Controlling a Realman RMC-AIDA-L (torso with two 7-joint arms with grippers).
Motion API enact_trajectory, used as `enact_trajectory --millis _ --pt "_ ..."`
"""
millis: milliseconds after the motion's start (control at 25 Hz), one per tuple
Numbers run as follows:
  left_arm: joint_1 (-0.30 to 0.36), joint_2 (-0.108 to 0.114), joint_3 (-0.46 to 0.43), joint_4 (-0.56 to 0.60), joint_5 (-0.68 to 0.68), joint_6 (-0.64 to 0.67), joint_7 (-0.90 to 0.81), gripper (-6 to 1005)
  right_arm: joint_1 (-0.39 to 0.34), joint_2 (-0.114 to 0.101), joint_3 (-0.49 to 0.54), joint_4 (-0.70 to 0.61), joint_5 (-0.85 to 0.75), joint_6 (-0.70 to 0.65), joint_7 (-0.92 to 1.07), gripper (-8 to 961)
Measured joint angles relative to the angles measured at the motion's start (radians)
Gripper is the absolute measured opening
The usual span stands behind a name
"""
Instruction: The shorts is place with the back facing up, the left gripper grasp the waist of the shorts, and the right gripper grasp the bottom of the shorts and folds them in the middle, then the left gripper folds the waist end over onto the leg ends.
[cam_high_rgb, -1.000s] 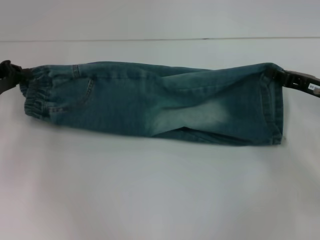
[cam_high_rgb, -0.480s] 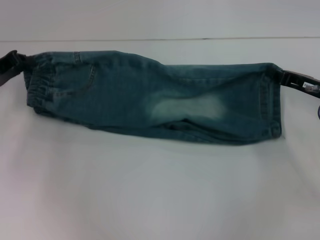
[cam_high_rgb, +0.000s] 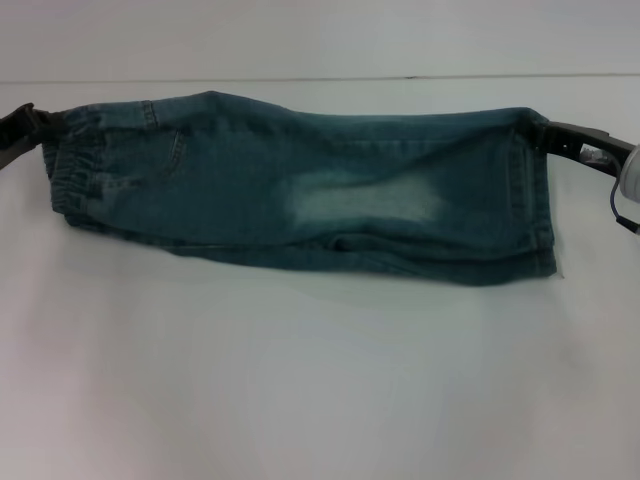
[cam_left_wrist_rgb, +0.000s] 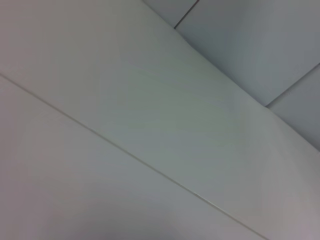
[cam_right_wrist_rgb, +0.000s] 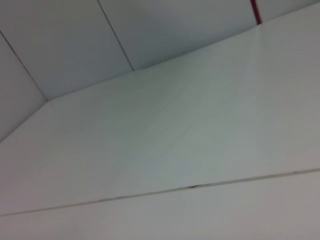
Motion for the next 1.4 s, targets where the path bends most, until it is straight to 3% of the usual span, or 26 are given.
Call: enact_trajectory --millis 440,640,840,920,1120,1320,1400 --pt "-0.016 -0.023 0.022 -0.002 -0.001 0.005 0.088 204 0.001 0.002 -0.007 0.002 -0.004 0.019 -0.004 53" --pt "-0.016 -0.032 0.024 0.004 -0.01 -0.02 0.111 210 -0.006 0.002 -0.008 0.005 -0.008 0.02 -0.005 272" --pt "-0.006 -0.031 0.024 0.004 -0.028 -0.015 0.131 400 -0.024 0.002 -0.008 0.007 -0.007 0.008 -0.005 510" --pt "0.001 -0.025 0.024 0.009 -0.028 0.0 0.136 485 -0.037 0.0 -0.003 0.002 -0.002 -0.016 -0.004 554" --pt "0.046 0.004 0.026 0.053 -0.024 0.103 0.183 705 -0.093 -0.021 0.003 -0.044 0.029 -0.234 0.011 665" --pt "0.115 0.028 0.045 0.135 -0.016 0.239 0.246 872 -0.153 -0.066 -0.02 -0.123 0.01 -0.641 0.016 775" --pt "0.122 0.031 0.059 0.146 -0.012 0.253 0.252 893 -0.165 -0.078 -0.044 -0.158 -0.023 -0.772 0.013 816"
